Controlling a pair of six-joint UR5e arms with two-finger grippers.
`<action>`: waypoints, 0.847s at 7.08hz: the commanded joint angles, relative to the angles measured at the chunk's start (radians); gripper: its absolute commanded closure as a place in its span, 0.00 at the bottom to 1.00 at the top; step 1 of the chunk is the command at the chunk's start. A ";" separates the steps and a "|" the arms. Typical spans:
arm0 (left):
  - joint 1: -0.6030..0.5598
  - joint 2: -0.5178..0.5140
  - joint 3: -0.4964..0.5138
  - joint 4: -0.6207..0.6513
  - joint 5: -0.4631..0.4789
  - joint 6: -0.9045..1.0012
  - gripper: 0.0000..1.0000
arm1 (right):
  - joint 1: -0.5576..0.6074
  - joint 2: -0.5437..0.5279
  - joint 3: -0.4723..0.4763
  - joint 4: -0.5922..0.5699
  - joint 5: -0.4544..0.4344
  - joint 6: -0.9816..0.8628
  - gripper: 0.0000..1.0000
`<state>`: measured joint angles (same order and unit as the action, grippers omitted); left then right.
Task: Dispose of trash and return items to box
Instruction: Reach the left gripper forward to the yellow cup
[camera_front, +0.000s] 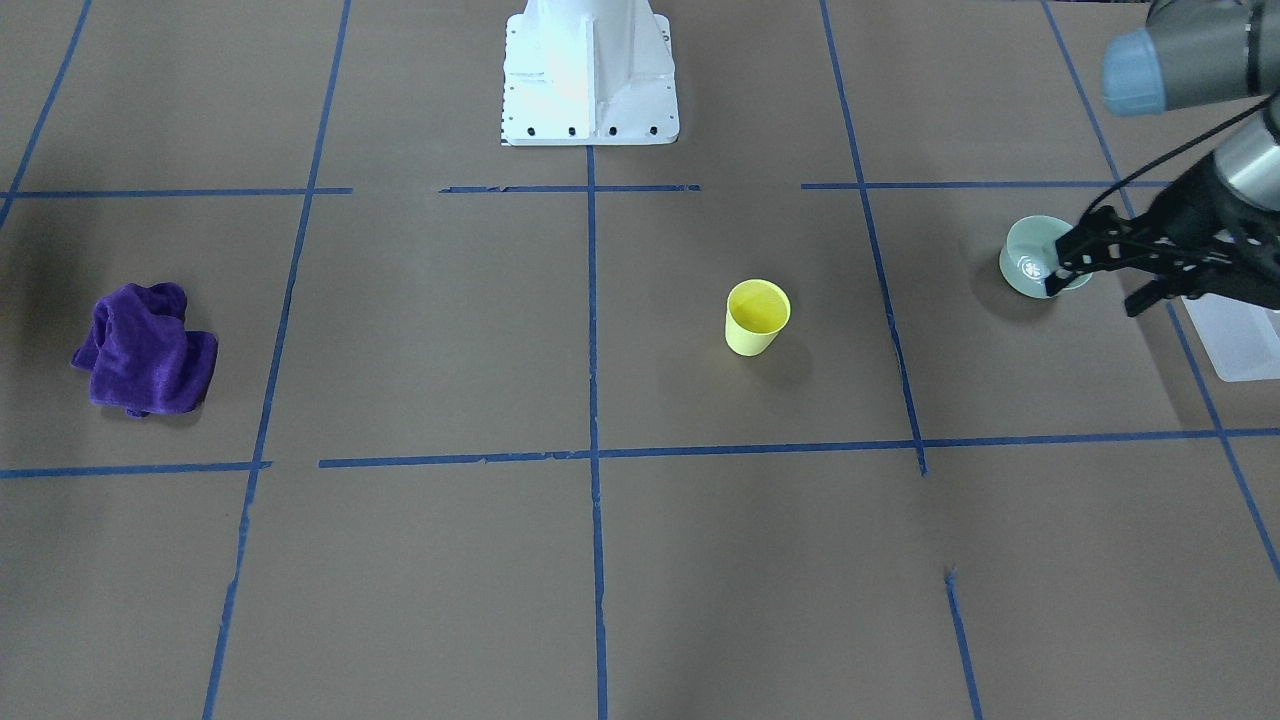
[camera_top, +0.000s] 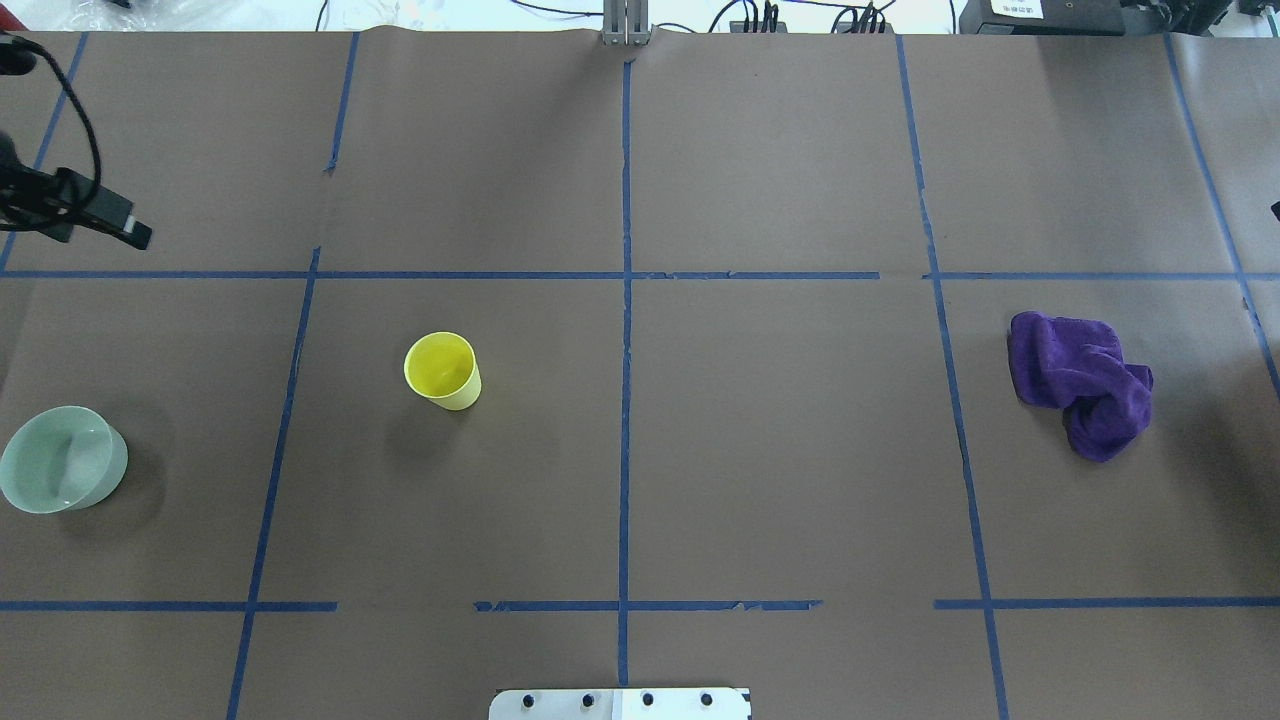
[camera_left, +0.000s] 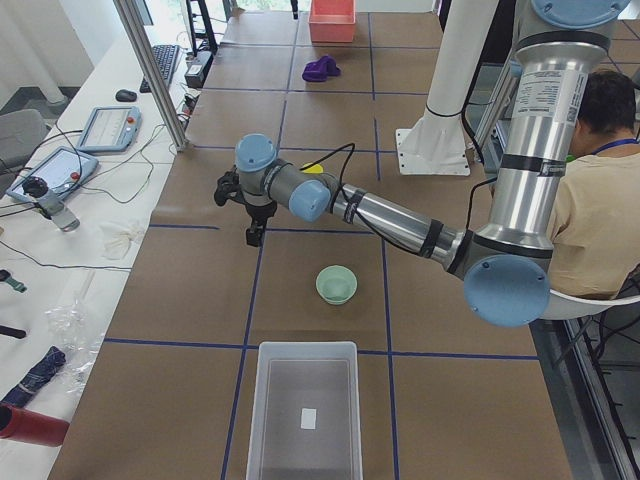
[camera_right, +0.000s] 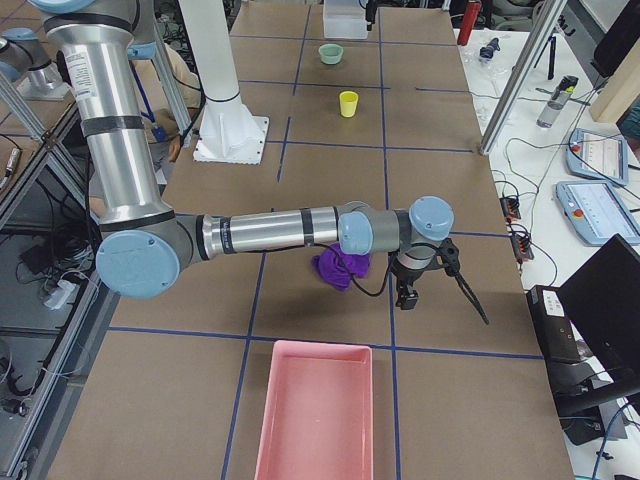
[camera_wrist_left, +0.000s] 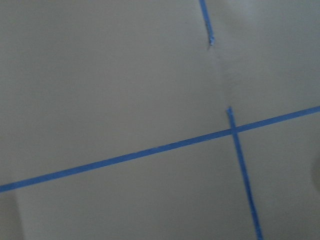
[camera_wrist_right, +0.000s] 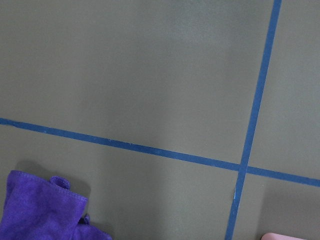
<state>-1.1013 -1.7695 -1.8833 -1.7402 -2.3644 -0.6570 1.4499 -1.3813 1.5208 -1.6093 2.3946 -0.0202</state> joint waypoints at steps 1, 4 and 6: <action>0.255 -0.134 -0.005 0.002 0.156 -0.365 0.00 | 0.000 -0.015 0.036 0.003 0.001 -0.001 0.00; 0.441 -0.189 0.059 -0.001 0.266 -0.523 0.00 | 0.000 -0.018 0.042 0.002 0.004 -0.001 0.00; 0.451 -0.192 0.093 -0.006 0.266 -0.518 0.00 | -0.002 -0.021 0.039 0.002 0.030 0.000 0.00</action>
<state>-0.6644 -1.9586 -1.8089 -1.7438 -2.1048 -1.1731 1.4486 -1.4003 1.5621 -1.6075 2.4058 -0.0212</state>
